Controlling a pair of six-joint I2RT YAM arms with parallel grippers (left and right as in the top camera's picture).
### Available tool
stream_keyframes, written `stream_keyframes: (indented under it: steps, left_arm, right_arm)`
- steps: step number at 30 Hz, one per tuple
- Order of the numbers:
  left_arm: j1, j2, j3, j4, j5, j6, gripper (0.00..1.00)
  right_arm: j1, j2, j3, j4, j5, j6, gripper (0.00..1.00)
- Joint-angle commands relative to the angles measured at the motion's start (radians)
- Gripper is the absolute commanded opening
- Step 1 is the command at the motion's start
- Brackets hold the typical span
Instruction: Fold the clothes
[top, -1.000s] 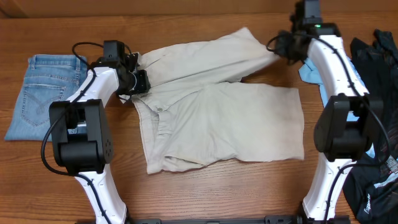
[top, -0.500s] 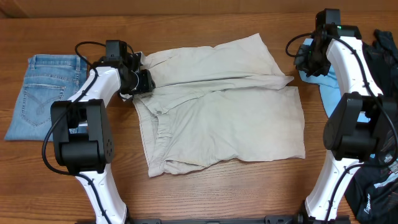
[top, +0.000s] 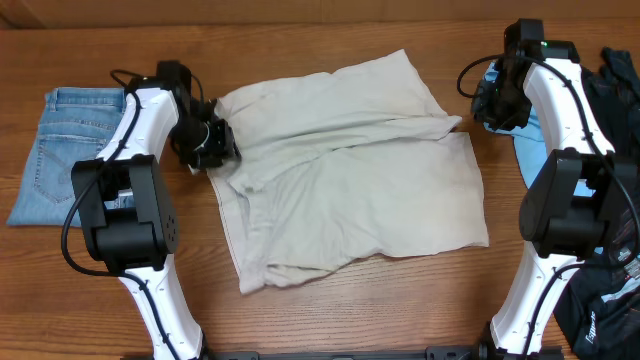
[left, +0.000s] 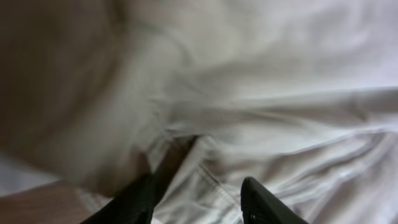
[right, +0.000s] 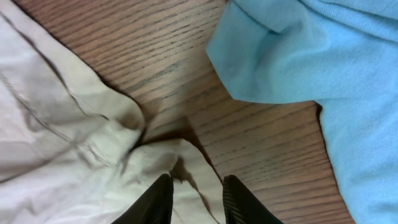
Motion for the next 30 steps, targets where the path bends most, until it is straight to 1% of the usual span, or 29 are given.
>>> stream_keyframes:
  steps: [1,3,7,11,13,14,16,18,22,26,30]
  left_arm:
    - [0.015,0.016,0.017,-0.13,0.227,0.019,0.53]
    - [0.016,0.016,0.015,-0.18,0.259,0.02,0.55]
    - [0.017,0.016,0.016,-0.19,0.235,0.027,0.56]
    - [0.025,0.014,0.024,-0.216,0.235,0.027,0.53]
    - [0.022,0.013,0.025,-0.269,0.234,0.027,0.52]
    - [0.011,0.013,0.024,-0.315,0.215,0.04,0.53]
    - [-0.01,0.013,0.019,-0.348,0.139,0.037,0.55]
    - [-0.027,0.013,0.018,-0.362,0.098,0.031,0.57]
    - [-0.045,0.013,0.007,-0.336,0.026,-0.047,0.59]
    - [-0.05,0.013,-0.047,-0.292,0.019,-0.068,0.61]
    - [-0.05,0.013,-0.131,-0.218,0.019,-0.093,0.61]
  right_arm:
    - [0.002,-0.006,0.0,-0.003,-0.005,-0.044,0.31]
    - [0.002,-0.006,0.0,-0.007,-0.005,-0.049,0.31]
    - [0.002,-0.006,0.0,-0.014,-0.006,-0.067,0.31]
    - [0.002,-0.006,0.0,-0.03,-0.021,-0.093,0.31]
    - [0.002,-0.006,0.0,-0.03,-0.024,-0.093,0.31]
    - [0.002,-0.006,0.0,-0.029,-0.024,-0.093,0.31]
    - [0.002,-0.006,0.0,-0.029,-0.024,-0.093,0.31]
    - [0.002,-0.006,0.0,-0.029,-0.024,-0.093,0.31]
    - [0.002,-0.006,0.0,-0.029,-0.024,-0.093,0.31]
    - [0.002,-0.006,0.0,-0.034,-0.024,-0.093,0.31]
    - [0.002,-0.006,0.0,-0.033,-0.024,-0.093,0.31]
